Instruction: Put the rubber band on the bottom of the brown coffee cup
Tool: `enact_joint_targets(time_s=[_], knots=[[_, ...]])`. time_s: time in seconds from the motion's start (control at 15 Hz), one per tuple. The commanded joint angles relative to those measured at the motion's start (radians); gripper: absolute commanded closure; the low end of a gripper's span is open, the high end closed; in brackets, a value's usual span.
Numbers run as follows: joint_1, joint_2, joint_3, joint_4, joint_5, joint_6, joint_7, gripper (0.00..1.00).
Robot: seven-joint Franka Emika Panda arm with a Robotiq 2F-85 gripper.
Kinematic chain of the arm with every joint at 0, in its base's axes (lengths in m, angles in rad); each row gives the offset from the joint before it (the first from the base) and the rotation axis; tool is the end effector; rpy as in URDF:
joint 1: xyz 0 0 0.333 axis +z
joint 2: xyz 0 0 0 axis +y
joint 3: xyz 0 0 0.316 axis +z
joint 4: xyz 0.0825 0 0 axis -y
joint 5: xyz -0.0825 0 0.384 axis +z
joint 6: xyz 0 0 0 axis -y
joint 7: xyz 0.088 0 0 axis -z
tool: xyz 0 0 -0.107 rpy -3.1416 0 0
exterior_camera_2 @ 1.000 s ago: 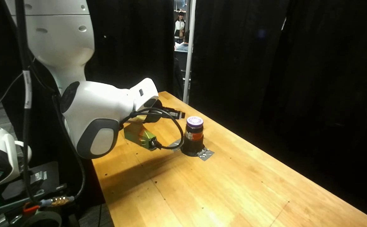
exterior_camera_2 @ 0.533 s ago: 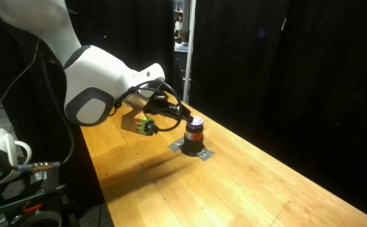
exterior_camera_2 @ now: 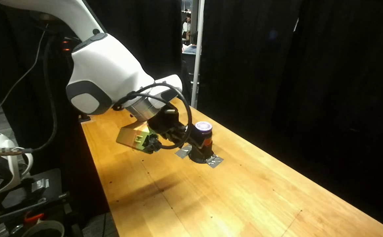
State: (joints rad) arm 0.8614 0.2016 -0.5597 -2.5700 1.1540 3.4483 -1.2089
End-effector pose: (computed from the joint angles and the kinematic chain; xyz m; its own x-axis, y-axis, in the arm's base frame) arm 0.4475 0.0244 0.2693 0.7930 0.3820 0.4746 0.2105 -0.9028 0.3749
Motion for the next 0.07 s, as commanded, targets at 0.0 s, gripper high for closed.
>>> enact_joint_targets(time_s=[0.0], knots=[[0.135,0.044,-0.085,0.026,0.252,0.017,-0.159,0.00]])
